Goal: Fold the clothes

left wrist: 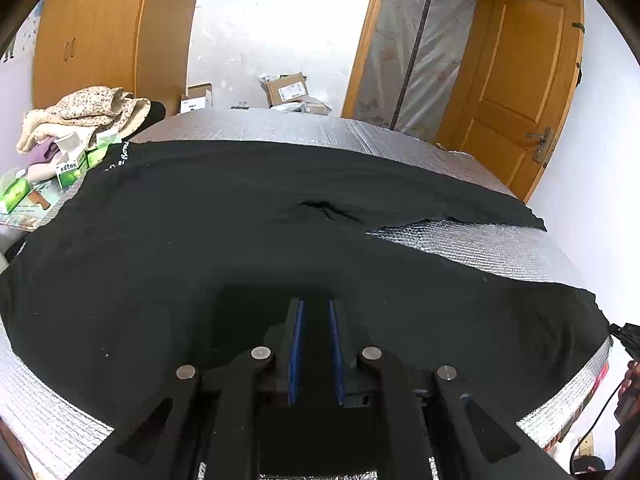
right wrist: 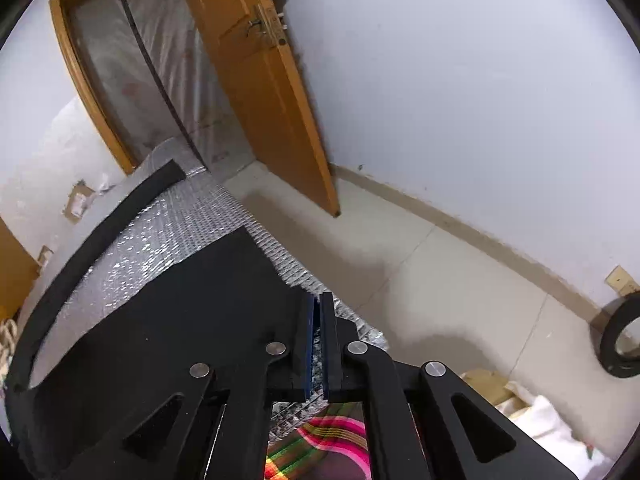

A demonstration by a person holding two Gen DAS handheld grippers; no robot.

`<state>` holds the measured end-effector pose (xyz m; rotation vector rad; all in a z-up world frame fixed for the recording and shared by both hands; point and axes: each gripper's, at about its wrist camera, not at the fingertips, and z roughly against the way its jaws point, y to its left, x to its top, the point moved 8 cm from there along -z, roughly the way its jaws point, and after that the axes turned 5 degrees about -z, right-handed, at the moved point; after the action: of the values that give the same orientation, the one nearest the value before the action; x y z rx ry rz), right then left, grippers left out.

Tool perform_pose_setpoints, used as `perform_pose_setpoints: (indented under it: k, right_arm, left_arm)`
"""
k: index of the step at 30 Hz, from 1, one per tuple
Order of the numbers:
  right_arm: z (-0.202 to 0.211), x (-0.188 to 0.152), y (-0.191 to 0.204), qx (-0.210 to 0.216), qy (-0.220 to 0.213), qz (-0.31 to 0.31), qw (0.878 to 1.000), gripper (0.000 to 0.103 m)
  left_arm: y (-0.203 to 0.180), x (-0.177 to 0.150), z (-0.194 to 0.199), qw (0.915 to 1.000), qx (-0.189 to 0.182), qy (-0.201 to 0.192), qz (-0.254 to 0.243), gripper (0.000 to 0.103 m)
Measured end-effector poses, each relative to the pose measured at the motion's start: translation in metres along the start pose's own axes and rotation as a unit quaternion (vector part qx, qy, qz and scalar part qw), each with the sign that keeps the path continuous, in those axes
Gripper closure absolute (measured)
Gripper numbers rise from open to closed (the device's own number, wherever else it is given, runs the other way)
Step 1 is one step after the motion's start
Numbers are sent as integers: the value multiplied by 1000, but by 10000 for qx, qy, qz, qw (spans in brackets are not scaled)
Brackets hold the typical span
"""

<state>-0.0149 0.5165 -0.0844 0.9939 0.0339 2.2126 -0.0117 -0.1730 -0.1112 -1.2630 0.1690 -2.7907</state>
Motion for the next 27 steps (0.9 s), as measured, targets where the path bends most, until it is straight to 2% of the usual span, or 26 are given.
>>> perform_pose_setpoints:
  k: [2, 4, 6, 8, 13, 15, 19, 22, 24, 25, 27]
  right_arm:
    - [11, 6, 4, -171, -212, 151, 9995, 82]
    - [23, 12, 11, -168, -447, 279, 9985, 72]
    - [37, 18, 26, -21, -690, 461, 9965, 71]
    - [48, 22, 52, 328, -836, 739, 9932, 71]
    - [51, 2, 125, 1446, -541, 1476, 9769, 71]
    - [53, -11, 156, 1913, -392, 1685, 9662, 70]
    - [65, -27, 208, 2649, -261, 2025, 9424, 70]
    - [82, -30, 243, 3090, -374, 2277, 9227, 70]
    - [94, -37, 272, 3457, -459, 2562, 9015, 68]
    - [98, -43, 286, 3631, -468, 2716, 8901, 67]
    - [102, -59, 312, 3840, -274, 3043, 8713, 66]
  left_arm:
    - [6, 4, 5, 9999, 114, -94, -2, 90]
    - [15, 10, 11, 9994, 267, -205, 29, 90]
    - [31, 17, 17, 9983, 452, -317, 189, 90]
    - [49, 20, 21, 9962, 696, -363, 373, 89]
    - [94, 12, 30, 9875, 1239, -343, 907, 89]
    - [109, 11, 43, 9827, 1419, -474, 1089, 89]
    - [128, 25, 85, 9719, 1782, -1048, 1126, 89]
    - [126, 45, 121, 9618, 1994, -1612, 958, 87]
    - [120, 55, 131, 9575, 2072, -1880, 701, 82]
    - [119, 60, 133, 9565, 2088, -1951, 589, 79]
    - [120, 62, 117, 9644, 1967, -1685, 540, 79]
